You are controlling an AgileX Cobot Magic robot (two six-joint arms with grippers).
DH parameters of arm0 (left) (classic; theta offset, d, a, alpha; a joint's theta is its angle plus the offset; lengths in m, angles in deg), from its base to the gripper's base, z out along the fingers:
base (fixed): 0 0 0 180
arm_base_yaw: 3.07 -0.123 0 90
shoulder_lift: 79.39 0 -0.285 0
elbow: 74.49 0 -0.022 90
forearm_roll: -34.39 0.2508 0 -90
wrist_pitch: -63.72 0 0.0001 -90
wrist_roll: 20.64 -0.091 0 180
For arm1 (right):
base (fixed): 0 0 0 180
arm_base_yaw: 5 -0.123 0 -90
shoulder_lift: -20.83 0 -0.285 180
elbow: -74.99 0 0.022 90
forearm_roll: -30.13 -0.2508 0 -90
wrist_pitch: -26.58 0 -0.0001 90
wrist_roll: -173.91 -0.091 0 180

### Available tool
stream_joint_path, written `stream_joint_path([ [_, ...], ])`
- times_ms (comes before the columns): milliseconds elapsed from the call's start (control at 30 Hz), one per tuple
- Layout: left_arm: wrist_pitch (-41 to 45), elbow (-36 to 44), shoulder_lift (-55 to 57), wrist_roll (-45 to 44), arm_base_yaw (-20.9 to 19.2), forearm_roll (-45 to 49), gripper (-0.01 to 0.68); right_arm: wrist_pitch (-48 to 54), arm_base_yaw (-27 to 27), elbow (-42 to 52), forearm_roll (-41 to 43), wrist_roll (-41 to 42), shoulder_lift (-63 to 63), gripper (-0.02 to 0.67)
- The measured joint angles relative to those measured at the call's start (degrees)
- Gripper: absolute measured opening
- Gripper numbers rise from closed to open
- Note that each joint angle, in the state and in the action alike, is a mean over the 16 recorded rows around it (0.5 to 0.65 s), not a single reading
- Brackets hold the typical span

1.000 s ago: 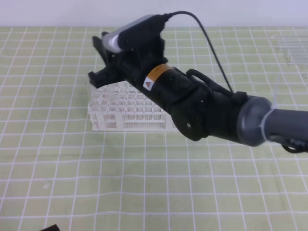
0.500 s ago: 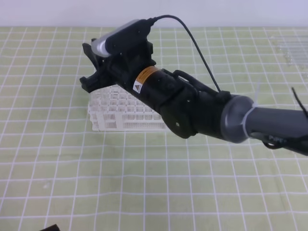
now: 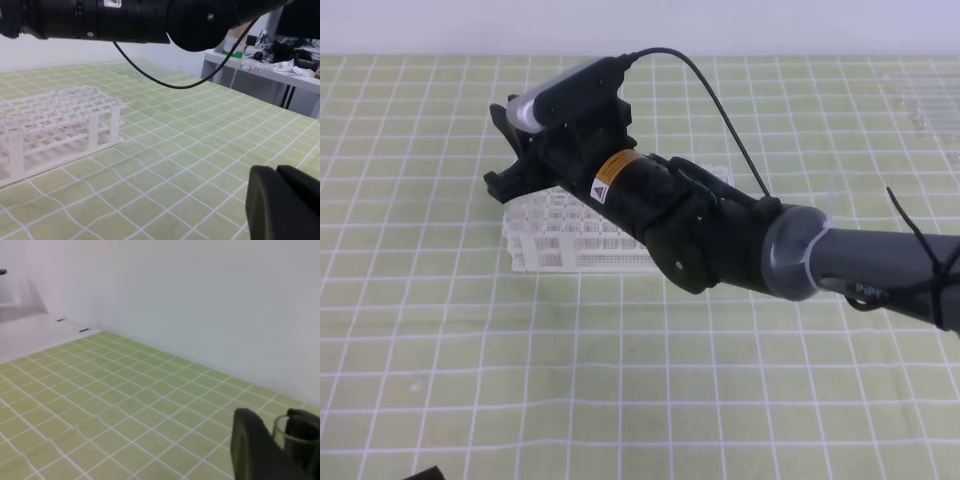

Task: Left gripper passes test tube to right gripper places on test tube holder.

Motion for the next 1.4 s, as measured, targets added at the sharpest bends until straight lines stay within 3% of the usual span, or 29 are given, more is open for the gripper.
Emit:
stream_joint_path([
  [1400, 2.3, 0.0, 0.0, 0.0, 0.0, 0.0, -0.002, -3.1, 0.0, 0.0, 0.7, -1.0, -3.3, 0.096],
])
